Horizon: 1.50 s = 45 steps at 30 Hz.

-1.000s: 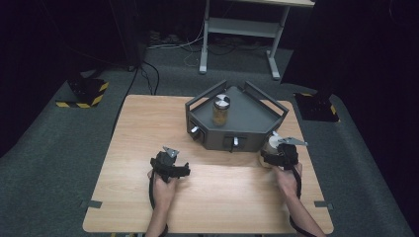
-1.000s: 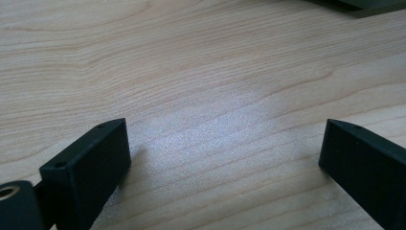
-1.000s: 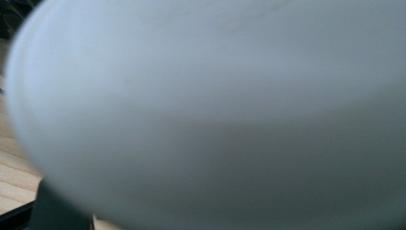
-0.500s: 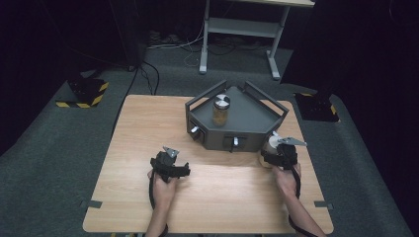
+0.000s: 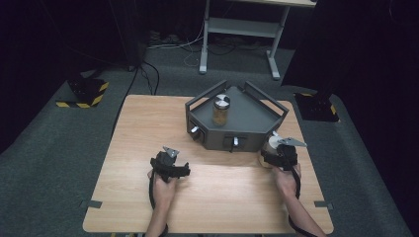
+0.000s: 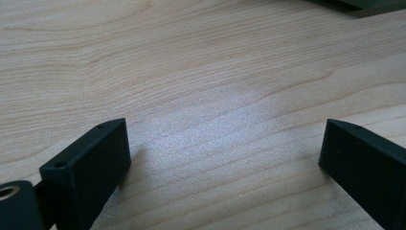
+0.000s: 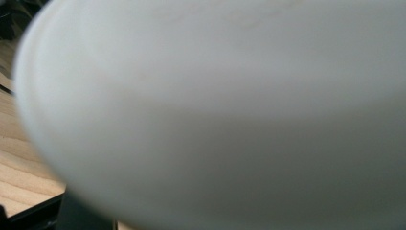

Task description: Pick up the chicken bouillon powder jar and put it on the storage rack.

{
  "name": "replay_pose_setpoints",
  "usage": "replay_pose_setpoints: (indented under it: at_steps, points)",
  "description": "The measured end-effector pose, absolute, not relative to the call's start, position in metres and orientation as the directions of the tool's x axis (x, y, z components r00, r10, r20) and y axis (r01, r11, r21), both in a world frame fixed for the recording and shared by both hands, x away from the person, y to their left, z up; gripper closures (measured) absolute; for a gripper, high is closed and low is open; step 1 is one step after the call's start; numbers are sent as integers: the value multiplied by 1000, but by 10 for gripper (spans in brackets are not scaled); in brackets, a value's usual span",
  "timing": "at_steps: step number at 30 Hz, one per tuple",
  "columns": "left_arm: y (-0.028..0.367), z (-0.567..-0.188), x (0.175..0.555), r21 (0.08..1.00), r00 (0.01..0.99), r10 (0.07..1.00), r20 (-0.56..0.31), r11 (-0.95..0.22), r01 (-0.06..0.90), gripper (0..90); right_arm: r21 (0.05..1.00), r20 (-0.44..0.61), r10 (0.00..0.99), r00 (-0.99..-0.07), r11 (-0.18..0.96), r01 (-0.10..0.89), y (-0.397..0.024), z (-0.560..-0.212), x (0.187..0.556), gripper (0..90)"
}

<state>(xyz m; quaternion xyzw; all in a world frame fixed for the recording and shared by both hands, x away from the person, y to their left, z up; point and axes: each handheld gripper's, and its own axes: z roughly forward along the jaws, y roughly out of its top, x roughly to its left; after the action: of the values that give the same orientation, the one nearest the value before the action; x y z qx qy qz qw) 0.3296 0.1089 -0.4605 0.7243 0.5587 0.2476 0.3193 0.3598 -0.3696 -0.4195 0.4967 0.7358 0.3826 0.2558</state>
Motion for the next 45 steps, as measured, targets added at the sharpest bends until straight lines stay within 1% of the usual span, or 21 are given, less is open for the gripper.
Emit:
replay_pose_setpoints:
  at_steps: [23,36,45]
  points:
    - [109,-460,331,737,256,967,3,-175,653,23,813,3,913,-408,235,532,-378,-413,352,318]
    - [109,-460,331,736,255,967,3,-175,654,21,825,-18,889,-458,271,495,-381,-390,346,319]
    - [109,-460,331,736,255,967,3,-175,654,19,838,-46,855,-517,314,446,-385,-358,338,319]
